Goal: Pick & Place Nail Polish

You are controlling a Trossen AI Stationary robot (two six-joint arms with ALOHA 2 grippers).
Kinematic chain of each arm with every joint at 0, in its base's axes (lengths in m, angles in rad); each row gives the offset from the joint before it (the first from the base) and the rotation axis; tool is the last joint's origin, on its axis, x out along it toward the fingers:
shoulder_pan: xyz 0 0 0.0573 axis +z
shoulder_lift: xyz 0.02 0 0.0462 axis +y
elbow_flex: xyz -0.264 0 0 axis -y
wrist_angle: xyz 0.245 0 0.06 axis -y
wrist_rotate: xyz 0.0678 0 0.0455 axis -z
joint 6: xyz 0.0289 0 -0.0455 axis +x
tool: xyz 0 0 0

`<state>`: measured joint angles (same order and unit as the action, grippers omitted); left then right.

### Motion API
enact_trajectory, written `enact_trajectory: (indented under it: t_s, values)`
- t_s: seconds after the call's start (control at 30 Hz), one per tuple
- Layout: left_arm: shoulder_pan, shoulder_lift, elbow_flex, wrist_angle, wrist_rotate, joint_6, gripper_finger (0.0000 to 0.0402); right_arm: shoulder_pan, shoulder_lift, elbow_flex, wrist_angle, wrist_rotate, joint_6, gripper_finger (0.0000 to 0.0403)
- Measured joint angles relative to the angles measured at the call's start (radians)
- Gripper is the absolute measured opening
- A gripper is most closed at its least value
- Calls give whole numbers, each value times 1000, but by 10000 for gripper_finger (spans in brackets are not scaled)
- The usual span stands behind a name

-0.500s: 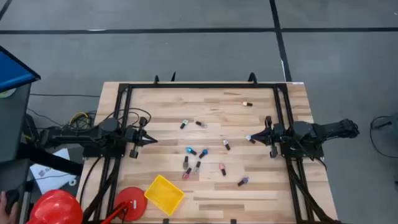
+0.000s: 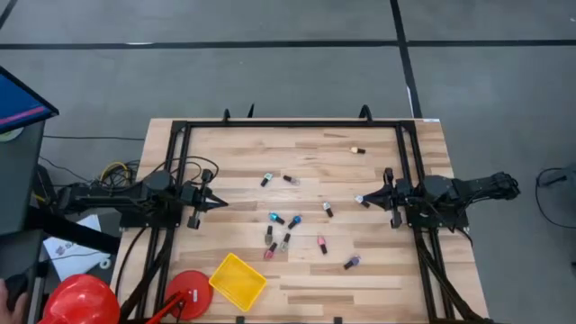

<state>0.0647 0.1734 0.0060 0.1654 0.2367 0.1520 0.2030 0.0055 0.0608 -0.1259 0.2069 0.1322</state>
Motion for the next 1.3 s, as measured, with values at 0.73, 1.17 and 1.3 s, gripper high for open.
enact_trajectory:
  t_s: [0.73,1.17,1.3]
  values:
    - [0,0,0,0,0,0,1,0,0,0,0,0,0,0]
    - [0,0,0,2,0,0,1,-1,0,0,0,0,-244,0]
    - [0,0,0,8,0,0,1,-1,0,0,0,0,-245,0]
